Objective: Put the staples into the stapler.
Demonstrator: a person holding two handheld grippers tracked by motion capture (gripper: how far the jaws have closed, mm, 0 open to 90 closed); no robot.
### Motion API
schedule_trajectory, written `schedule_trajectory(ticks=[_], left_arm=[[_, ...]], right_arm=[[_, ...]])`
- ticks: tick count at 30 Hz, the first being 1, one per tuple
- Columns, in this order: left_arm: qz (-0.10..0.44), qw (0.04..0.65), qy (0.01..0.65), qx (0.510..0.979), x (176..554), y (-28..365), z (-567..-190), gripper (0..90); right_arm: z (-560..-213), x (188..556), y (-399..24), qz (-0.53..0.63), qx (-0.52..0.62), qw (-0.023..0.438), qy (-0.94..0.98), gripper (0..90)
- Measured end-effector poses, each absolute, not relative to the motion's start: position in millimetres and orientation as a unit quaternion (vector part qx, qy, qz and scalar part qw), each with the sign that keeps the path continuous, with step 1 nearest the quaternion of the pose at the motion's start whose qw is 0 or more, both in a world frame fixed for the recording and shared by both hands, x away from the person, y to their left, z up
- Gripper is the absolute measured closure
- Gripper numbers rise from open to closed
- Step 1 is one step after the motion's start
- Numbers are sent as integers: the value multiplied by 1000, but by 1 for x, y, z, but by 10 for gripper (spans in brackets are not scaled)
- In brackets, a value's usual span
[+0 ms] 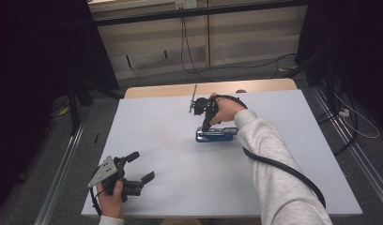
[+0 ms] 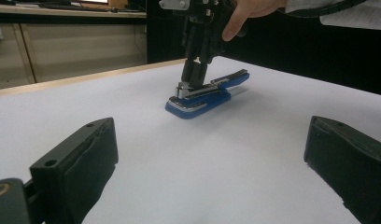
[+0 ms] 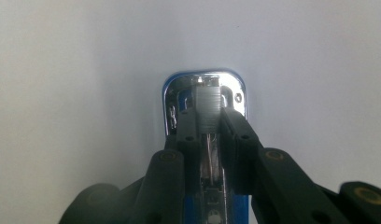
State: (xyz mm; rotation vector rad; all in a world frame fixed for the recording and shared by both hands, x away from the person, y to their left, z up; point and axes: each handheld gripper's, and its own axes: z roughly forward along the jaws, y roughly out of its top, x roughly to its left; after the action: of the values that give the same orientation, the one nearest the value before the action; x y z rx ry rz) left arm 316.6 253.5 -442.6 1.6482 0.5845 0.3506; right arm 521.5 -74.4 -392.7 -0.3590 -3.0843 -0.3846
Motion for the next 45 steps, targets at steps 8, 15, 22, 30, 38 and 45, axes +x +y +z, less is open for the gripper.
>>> schedule_trajectory(ticks=[8,15,22,30,38,45], left_arm=[[152,628,255,719,317,253,-443,29],[153,627,255,720,317,253,-443,29],[147,624,253,724,320,248,-443,29],[144,622,254,727,324,244,-440,29],[117,614,262,735,333,232,-436,25],[98,595,268,751,340,214,-435,25]], right_arm=[[-394,521,-73,-122,-117,6,-986,767],[-395,521,-75,-138,-126,-1,-982,637],[-388,517,-90,-173,-150,-12,-973,520],[-383,511,-117,-209,-198,-24,-957,368],[-383,502,-137,-227,-222,-33,-948,266],[-381,498,-152,-239,-241,-46,-939,195]])
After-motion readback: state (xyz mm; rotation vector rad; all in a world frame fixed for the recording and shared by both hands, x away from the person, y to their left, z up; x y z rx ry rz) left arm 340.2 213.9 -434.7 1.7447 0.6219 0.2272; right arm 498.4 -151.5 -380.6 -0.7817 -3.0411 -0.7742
